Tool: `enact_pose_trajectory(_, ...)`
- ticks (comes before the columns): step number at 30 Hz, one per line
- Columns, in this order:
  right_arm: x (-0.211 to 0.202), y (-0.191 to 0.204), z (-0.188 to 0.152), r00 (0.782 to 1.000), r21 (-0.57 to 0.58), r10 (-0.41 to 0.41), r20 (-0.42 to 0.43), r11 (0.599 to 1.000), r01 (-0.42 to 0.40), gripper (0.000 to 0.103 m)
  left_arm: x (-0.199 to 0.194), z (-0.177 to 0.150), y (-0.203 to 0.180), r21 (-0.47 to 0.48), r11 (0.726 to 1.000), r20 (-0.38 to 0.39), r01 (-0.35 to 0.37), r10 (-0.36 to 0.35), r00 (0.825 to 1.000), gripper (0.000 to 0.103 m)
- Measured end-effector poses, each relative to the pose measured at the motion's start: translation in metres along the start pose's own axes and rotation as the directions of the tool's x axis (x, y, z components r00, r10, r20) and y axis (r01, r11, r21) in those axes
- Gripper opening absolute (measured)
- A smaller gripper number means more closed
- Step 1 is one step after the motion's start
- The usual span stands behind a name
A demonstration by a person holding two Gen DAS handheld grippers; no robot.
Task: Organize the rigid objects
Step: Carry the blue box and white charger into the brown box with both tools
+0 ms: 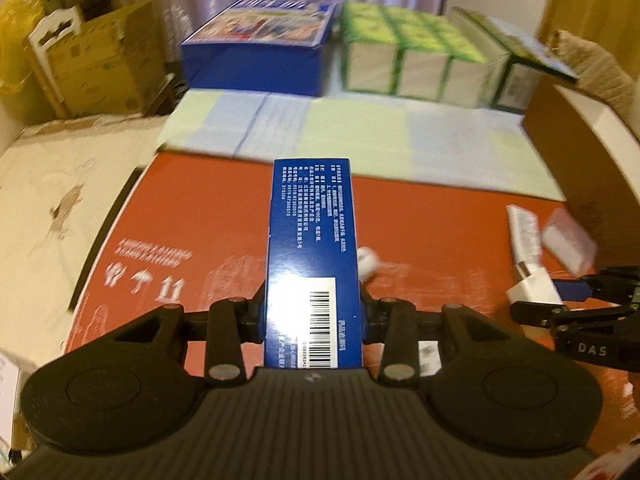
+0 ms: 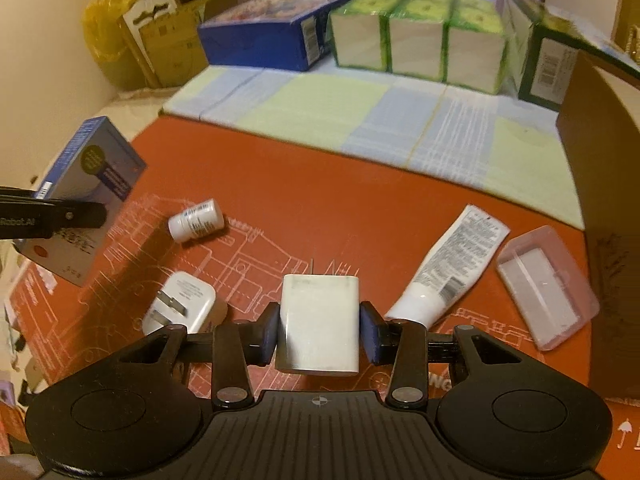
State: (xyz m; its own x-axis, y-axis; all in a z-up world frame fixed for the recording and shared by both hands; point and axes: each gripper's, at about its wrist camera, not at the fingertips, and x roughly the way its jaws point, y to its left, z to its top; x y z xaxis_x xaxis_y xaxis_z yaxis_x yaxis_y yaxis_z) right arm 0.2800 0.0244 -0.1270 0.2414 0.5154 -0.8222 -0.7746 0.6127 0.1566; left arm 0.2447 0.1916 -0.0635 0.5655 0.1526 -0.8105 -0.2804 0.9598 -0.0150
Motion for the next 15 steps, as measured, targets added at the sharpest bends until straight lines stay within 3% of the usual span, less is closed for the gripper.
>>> enact_pose_trajectory(7,-0.047,-0.025,-0.003,0.998,0.044,-0.008,0.068,0.999,0.005,0.039,-0.010,0.015,-0.051,0.085,0.992,0.034,0.093,-0.097,0.995,0.035)
enact_pose_trajectory(15,-0.103,-0.076,-0.013,0.989,0.137,-0.066,0.135,0.989,0.047,0.039,-0.014,0.034,-0.127,0.202,0.959,0.051,0.199,-0.213,0.976,0.035)
